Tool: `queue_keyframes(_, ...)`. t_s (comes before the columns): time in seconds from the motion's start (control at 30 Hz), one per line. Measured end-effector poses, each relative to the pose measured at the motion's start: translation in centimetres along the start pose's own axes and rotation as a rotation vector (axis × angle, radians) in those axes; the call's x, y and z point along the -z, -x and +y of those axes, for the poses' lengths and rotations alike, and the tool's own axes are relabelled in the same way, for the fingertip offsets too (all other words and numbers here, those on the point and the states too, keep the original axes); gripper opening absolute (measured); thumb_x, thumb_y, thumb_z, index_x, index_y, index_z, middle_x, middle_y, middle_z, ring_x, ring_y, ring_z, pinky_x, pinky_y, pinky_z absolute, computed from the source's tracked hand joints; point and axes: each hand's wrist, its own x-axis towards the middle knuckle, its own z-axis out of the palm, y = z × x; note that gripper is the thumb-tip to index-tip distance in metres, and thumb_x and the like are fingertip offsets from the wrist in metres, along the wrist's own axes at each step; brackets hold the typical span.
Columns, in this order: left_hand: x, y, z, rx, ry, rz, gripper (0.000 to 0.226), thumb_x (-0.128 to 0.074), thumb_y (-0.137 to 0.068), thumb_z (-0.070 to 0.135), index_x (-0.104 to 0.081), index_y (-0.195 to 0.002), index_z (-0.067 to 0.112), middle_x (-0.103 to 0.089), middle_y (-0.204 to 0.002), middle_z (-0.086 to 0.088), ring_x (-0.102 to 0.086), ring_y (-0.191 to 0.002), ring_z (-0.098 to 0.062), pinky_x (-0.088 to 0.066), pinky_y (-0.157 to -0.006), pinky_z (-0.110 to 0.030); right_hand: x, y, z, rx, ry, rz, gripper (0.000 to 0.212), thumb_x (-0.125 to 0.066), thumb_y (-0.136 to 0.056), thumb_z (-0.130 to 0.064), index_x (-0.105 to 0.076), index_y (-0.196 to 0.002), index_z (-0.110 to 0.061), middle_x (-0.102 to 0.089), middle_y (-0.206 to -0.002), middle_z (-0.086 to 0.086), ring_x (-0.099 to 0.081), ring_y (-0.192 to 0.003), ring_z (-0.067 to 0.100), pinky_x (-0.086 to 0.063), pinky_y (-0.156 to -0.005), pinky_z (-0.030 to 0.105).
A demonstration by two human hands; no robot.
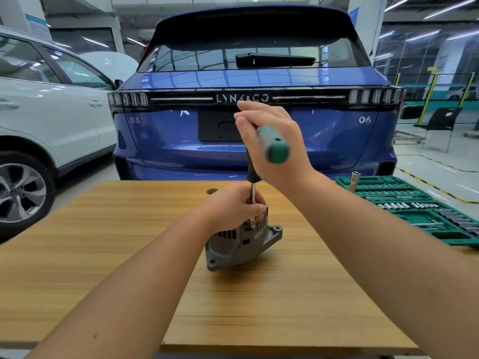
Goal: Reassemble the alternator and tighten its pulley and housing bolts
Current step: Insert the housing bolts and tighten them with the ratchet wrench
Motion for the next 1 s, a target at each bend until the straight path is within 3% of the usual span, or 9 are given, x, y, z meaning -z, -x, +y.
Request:
queue_keyframes(0.17, -0.1, -0.1, -0.2, -0.005, -0.010, 0.009, 0.009, -0.062, -0.102, 0.034, -0.067, -0.094, 0.034, -0.074, -0.083, 0.015, -0.067, -0.076, 0.004, -0.048, -0.069, -0.020, 0.7, -0.9, -0.2, 0.164, 0.326, -0.241, 0.031, -0.052, -0.097, -0.016, -0.068, -0.121, -0.004, -0.069, -0.116, 0.011, -0.060, -0.105, 0.034, -0.047, -0.086, 0.046)
queue_keyframes(0.3, -0.1, 0.0, -0.1, -0.018, -0.011, 0.007, 0.012, -0.061, -0.103, 0.034, -0.066, -0.091, 0.033, -0.075, -0.084, 0.013, -0.068, -0.078, -0.002, -0.049, -0.070, -0.022, 1.2, -1.0, -0.5, 0.120, 0.404, -0.419, 0.058, -0.034, -0.101, -0.048, -0.049, -0.145, -0.014, -0.058, -0.126, 0.004, -0.054, -0.113, 0.027, -0.045, -0.090, 0.044)
queue_keyframes(0.37, -0.1, 0.0, -0.1, -0.022, -0.012, 0.006, 0.013, -0.061, -0.103, 0.034, -0.066, -0.090, 0.033, -0.074, -0.084, 0.013, -0.067, -0.077, 0.000, -0.048, -0.069, -0.022, 1.4, -1.3, -0.8, 0.114, 0.422, -0.444, 0.058, -0.026, -0.102, -0.050, -0.050, -0.145, -0.020, -0.058, -0.121, 0.001, -0.053, -0.111, 0.025, -0.044, -0.090, 0.042)
queue_keyframes(0.5, -0.1, 0.2, 0.0, -0.025, -0.013, 0.001, 0.015, -0.061, -0.103, 0.034, -0.066, -0.089, 0.033, -0.074, -0.084, 0.013, -0.066, -0.078, 0.000, -0.045, -0.069, -0.021, 1.3, -2.4, -1.6, 0.118, 0.573, -0.475, 0.040, -0.030, -0.108, -0.044, -0.065, -0.114, -0.024, -0.052, -0.093, -0.006, -0.050, -0.091, 0.021, -0.043, -0.076, 0.038)
queue_keyframes(0.6, 0.0, 0.3, 0.1, -0.027, -0.009, 0.001, 0.014, -0.062, -0.102, 0.035, -0.067, -0.089, 0.034, -0.073, -0.084, 0.014, -0.067, -0.081, -0.003, -0.047, -0.069, -0.021, 1.0, -4.4, -2.5, -0.031, 0.700, -0.569, 0.040, -0.034, -0.105, -0.040, -0.052, -0.075, -0.021, -0.049, -0.073, -0.002, -0.047, -0.067, 0.022, -0.030, -0.056, 0.033)
queue_keyframes(0.67, 0.0, 0.4, 0.1, -0.028, -0.019, 0.005, 0.016, -0.063, -0.102, 0.036, -0.066, -0.086, 0.037, -0.073, -0.085, 0.014, -0.067, -0.081, -0.002, -0.045, -0.067, -0.019, 1.0, -5.9, -3.3, -0.164, 0.709, -0.642, 0.034, -0.041, -0.100, -0.031, -0.045, -0.069, -0.020, -0.048, -0.069, 0.000, -0.044, -0.059, 0.021, -0.031, -0.053, 0.031)
queue_keyframes(0.77, 0.0, 0.5, 0.0, -0.028, -0.013, 0.007, 0.017, -0.064, -0.101, 0.035, -0.065, -0.085, 0.040, -0.072, -0.085, 0.015, -0.067, -0.082, -0.003, -0.045, -0.067, -0.019, 1.2, -6.9, -4.4, -0.499, 0.309, -0.704, 0.023, -0.048, -0.098, -0.020, -0.055, -0.077, -0.015, -0.064, -0.066, 0.001, -0.061, -0.061, 0.018, -0.050, -0.061, 0.027)
queue_keyframes(0.87, 0.0, 0.4, -0.2, -0.022, 0.027, 0.013, 0.015, -0.066, -0.100, 0.035, -0.067, -0.086, 0.039, -0.073, -0.080, 0.017, -0.067, -0.077, 0.001, -0.048, -0.069, -0.020, 1.2, -5.7, -4.3, -0.954, -0.321, -0.582, 0.012, -0.049, -0.095, -0.015, -0.059, -0.098, -0.010, -0.077, -0.079, 0.007, -0.077, -0.078, 0.024, -0.050, -0.088, 0.044)
queue_keyframes(1.0, -0.1, 0.0, -0.3, -0.020, 0.011, 0.019, 0.010, -0.065, -0.100, 0.035, -0.068, -0.090, 0.037, -0.073, -0.079, 0.017, -0.068, -0.077, 0.002, -0.051, -0.070, -0.021, 0.3, -3.9, -2.3, -1.189, -0.909, -0.185, 0.021, -0.053, -0.097, -0.021, -0.060, -0.114, -0.010, -0.074, -0.087, -0.001, -0.070, -0.079, 0.020, -0.045, -0.072, 0.037)
